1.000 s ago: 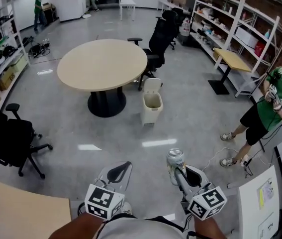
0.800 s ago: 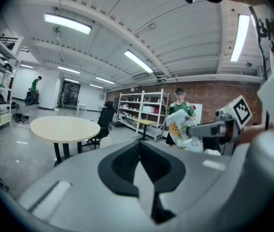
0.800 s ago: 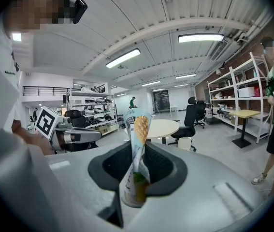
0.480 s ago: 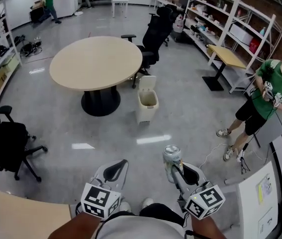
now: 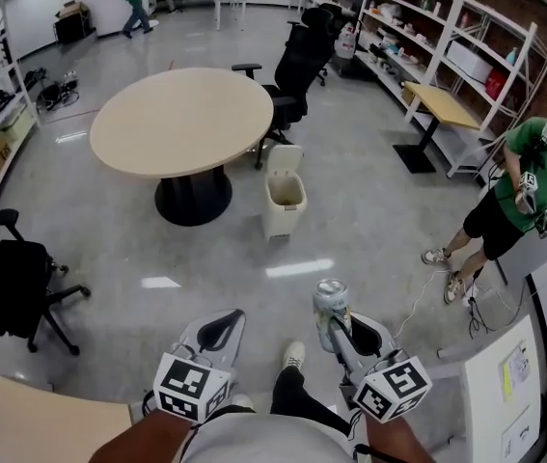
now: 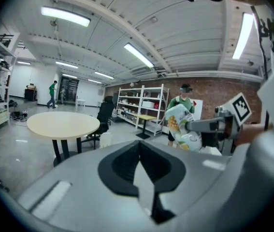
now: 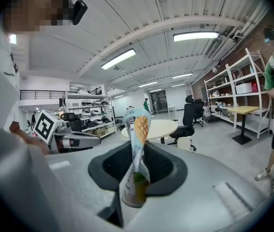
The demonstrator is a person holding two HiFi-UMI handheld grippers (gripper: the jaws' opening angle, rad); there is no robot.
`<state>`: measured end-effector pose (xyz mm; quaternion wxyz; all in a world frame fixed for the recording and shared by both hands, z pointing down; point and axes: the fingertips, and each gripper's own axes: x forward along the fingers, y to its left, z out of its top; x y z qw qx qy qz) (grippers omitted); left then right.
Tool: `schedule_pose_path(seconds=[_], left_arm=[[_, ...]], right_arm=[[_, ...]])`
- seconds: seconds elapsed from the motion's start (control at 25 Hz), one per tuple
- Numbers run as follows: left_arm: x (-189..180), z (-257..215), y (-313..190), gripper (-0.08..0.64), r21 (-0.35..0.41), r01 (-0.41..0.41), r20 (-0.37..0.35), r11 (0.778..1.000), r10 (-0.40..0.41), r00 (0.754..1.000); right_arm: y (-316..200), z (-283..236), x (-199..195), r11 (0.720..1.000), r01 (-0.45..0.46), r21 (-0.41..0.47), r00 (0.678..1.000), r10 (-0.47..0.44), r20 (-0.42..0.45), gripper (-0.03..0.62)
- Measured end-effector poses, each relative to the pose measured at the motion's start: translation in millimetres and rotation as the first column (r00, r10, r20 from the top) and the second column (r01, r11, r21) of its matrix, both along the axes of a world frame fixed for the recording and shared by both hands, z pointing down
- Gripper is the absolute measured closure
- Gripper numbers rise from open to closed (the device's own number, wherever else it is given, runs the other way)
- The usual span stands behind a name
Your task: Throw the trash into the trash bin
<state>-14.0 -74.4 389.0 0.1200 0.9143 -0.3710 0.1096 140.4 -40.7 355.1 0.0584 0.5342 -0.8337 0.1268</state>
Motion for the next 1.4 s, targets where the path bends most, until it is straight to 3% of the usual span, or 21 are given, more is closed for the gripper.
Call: schedule_pose_path(seconds=[0.4,1.08,1.28,1.4], left_arm=[[24,5,-40,0.552,-0.004,0.02,0.01,1.0,-0.02,1.0],[109,-5,-142,0.552,0.018,0.026,0.032,1.0,-0.026,0.999],[131,-6,-170,0.552,-0.027,0.06,-0.014,0.998,-0.061,0.998],[139,-11,-183,0.552,-0.01,0.08,-0.011,0.997,-0.08,0.997]], right_arm=[[-43,9,22,1.0,0.012,-0.007,1.0,-0.012,0.017,0.512],[-143,7,108,1.0,0.017,-0.01,0.999,-0.016,0.043,0.512],[-170,6,128,0.998,0.056,0.001,0.997,-0.056,0.048,0.512],[-180,10,137,0.997,0.08,-0.003,0.996,-0.079,0.046,0.512]])
